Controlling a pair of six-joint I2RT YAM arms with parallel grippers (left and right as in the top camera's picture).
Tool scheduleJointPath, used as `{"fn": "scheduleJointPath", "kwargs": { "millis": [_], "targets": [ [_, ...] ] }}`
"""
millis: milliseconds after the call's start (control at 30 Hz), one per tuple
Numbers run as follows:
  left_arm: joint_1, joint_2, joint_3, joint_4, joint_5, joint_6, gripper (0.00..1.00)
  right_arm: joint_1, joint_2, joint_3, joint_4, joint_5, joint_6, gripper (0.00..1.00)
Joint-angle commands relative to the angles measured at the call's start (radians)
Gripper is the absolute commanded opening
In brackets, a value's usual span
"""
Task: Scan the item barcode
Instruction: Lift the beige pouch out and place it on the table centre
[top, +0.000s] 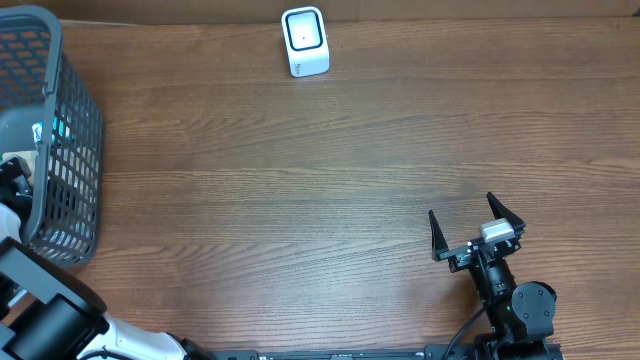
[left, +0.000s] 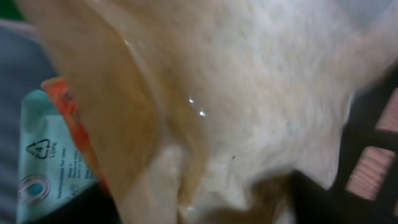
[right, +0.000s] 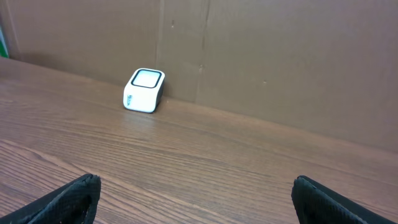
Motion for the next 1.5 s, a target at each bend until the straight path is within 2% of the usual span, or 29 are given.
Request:
{"fn": "scheduleJointPath", "kwargs": {
  "millis": [0,33,67,200,433,600,633,933,1133,1267,1367,1467],
  "targets": [
    [-0.005,0.019,-0.010,0.000,0.002,0.014,0.29,-0.003,-0.010,-0.010,0.005,0.005,0.006,1.00],
    [-0.005,0.019,-0.010,0.002,0.002,0.008,0.21,-0.003,-0.010,-0.010,0.005,0.005,0.006,1.00],
    [-0.005,0.019,-0.006,0.003,0.002,0.002,0.20,-0.003,-0.010,-0.010,0.005,0.005,0.006,1.00],
    [-0.005,0.013,0.031,-0.022,0.002,-0.064,0.19,-0.003,-0.010,-0.010,0.005,0.005,0.006,1.00],
    [-0.009,-0.017,0.182,-0.165,0.002,-0.079,0.18,-0.003,-0.010,-0.010,0.005,0.005,0.006,1.00],
    [-0.009,-0.032,0.322,-0.283,0.002,-0.162,0.04,-0.003,-0.010,-0.010,0.005,0.005,0.006,1.00],
    [-0.009,-0.036,0.354,-0.311,0.005,-0.184,0.04,-0.003,-0.010,-0.010,0.005,0.005,0.006,1.00],
    [-0.009,-0.098,0.692,-0.465,0.260,-0.280,0.05,-0.003,-0.010,-0.010,0.005,0.005,0.006,1.00],
    [-0.009,-0.200,0.924,-0.468,0.528,-0.354,0.08,-0.003,-0.010,-0.010,0.005,0.005,0.006,1.00],
    [-0.048,-0.293,0.985,-0.474,0.722,-0.361,0.09,-0.003,-0.010,-0.010,0.005,0.005,0.006,1.00],
    [-0.139,-0.354,0.985,-0.541,0.745,-0.343,0.09,-0.003,-0.010,-0.010,0.005,0.005,0.006,1.00],
    [-0.293,-0.380,0.983,-0.677,0.673,-0.256,0.10,-0.003,-0.010,-0.010,0.005,0.005,0.006,1.00]
  ]
}}
